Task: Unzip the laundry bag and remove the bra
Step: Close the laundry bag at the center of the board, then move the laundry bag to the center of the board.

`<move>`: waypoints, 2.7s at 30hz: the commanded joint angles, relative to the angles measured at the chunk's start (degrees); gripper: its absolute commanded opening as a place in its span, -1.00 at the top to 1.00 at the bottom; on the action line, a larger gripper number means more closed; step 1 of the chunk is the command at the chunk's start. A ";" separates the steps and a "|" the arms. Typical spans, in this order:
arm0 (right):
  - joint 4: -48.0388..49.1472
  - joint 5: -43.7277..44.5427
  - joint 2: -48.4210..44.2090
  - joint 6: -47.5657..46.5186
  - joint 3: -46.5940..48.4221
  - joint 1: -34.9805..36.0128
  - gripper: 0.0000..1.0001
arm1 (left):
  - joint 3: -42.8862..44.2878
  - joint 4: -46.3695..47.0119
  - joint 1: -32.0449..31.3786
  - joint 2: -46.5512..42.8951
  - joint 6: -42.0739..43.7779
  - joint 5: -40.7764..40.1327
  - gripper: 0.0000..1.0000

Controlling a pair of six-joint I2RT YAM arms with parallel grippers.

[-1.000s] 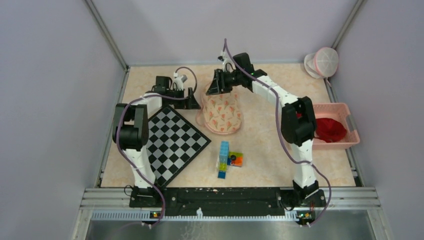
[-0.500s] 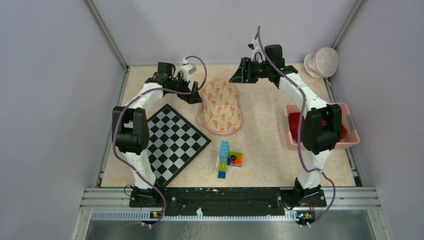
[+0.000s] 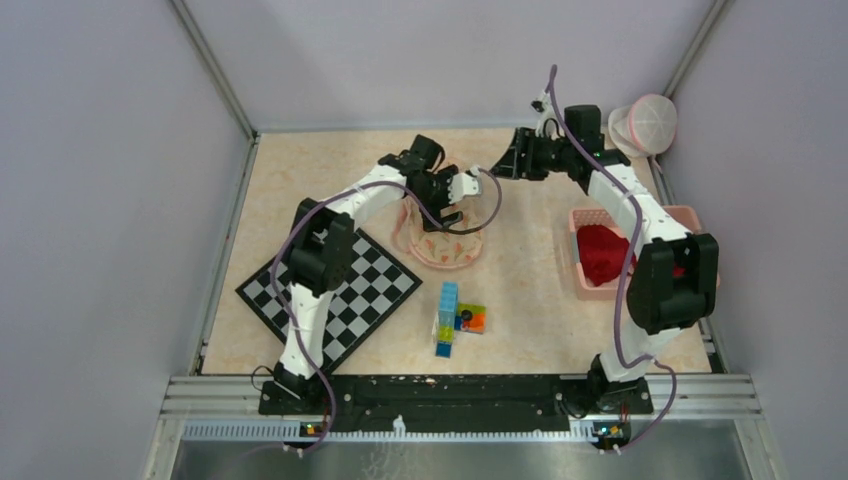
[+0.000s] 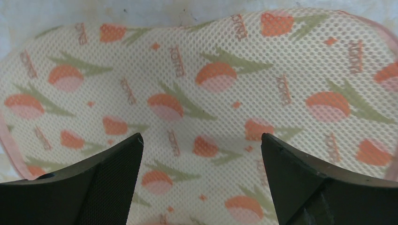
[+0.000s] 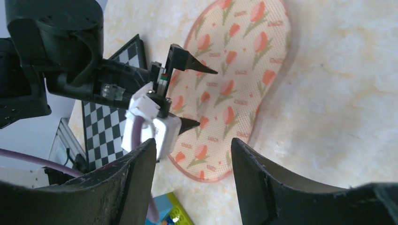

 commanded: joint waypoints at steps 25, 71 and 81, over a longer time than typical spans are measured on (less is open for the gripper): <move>-0.81 2.91 -6.96 -3.09 -2.95 -5.38 -0.19 | 16.94 1.30 7.81 12.39 -33.98 -14.54 -0.92; -3.53 17.53 4.90 -13.32 14.65 -9.96 -0.18 | 9.71 22.28 22.49 -1.26 -54.45 -13.58 -0.97; -1.81 24.76 15.14 -19.20 25.34 -19.39 -0.18 | 2.28 20.54 21.99 -8.89 -48.21 -11.54 -0.97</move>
